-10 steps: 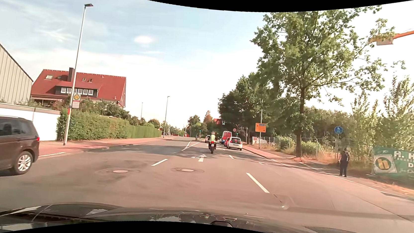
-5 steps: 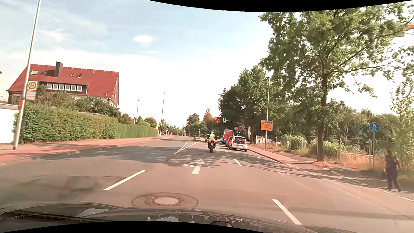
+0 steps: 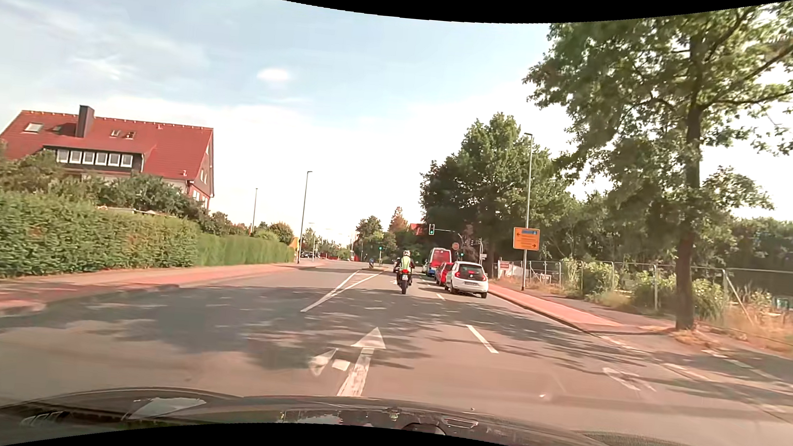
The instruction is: Follow the waypoints while adhering to traffic rules and regulations
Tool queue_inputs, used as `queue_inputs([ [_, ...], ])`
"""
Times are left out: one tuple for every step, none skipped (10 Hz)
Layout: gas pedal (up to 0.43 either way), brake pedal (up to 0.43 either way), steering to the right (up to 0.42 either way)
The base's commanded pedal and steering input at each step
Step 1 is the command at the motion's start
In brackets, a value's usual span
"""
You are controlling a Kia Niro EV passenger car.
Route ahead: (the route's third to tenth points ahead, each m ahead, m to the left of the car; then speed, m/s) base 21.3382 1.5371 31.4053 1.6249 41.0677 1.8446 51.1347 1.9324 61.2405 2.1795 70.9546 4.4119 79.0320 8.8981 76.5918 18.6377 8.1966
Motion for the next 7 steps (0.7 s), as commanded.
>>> queue_inputs([
  [0.11, 0.0, -0.004],
  [0.118, 0.0, -0.004],
  [0.118, 0.0, -0.004],
  [0.118, 0.0, -0.004],
  [0.118, 0.0, -0.004],
  [0.118, 0.0, -0.004],
  [0.118, 0.0, -0.004],
])
